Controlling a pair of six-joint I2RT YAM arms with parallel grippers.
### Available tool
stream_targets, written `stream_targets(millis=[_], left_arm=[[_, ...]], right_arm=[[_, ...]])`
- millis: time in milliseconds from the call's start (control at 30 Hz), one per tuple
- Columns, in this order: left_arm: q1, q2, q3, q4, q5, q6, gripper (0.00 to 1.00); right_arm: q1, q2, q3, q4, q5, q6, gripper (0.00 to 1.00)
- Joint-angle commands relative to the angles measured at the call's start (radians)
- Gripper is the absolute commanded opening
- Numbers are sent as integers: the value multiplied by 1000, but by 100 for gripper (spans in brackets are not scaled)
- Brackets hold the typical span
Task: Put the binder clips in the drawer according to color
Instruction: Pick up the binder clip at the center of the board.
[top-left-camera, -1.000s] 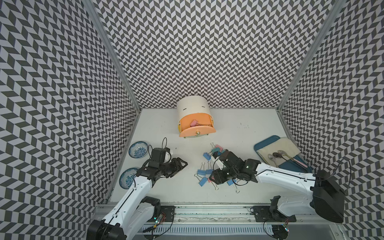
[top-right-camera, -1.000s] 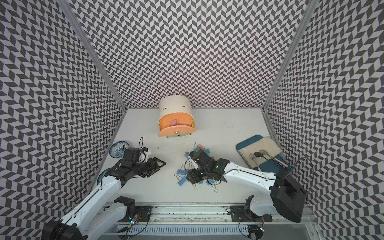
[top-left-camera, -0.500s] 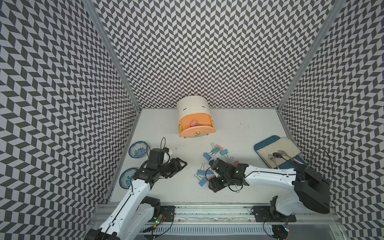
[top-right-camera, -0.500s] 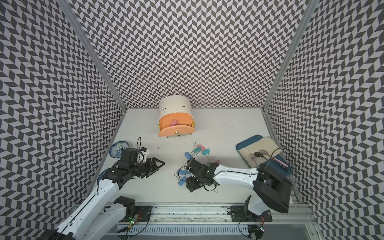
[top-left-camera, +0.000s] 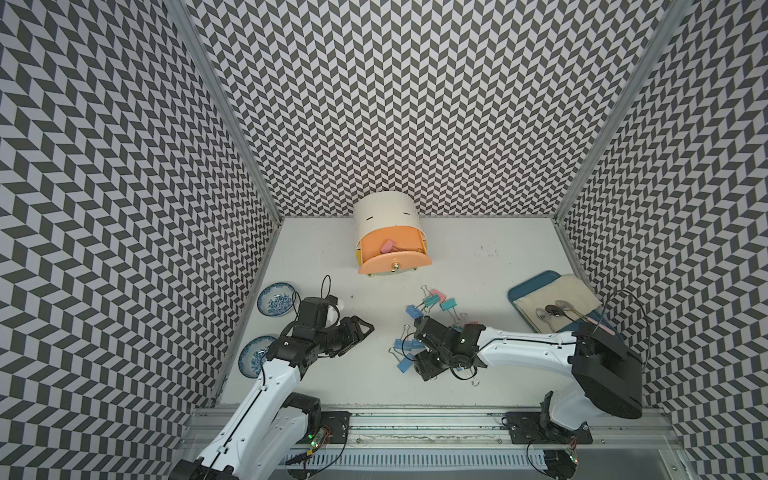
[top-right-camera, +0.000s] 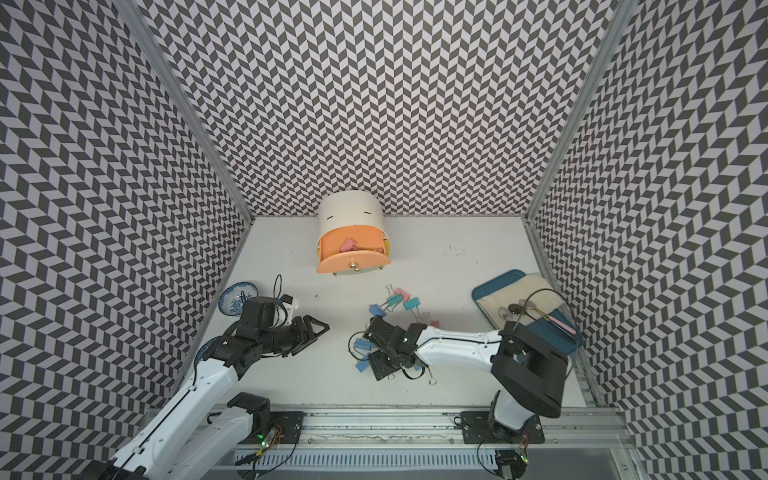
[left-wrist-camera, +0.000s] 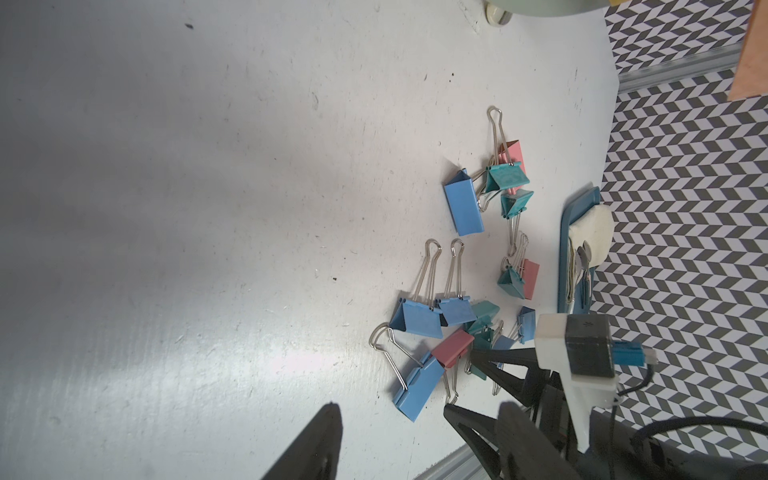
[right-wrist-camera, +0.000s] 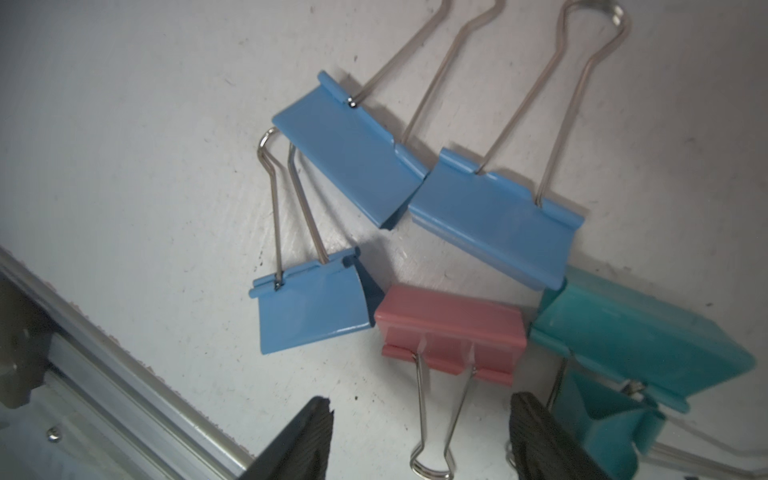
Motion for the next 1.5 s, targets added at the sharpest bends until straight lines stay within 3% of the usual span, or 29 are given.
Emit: stream_targets(millis=[0, 867, 1100, 1467], left_arm=[[-2, -14, 40, -19, -12, 9, 64], [-1, 10, 63, -29, -18, 35, 64], [-1, 19, 78, -23, -25, 34, 64], [-1, 55, 168, -15, -32, 26, 64]], right_arm=[[13, 30, 36, -16, 73, -10, 72], [39, 153, 100, -44, 185, 36, 60], [49, 81, 89, -47, 180, 25, 50], [49, -56, 131, -91, 149, -17, 45]])
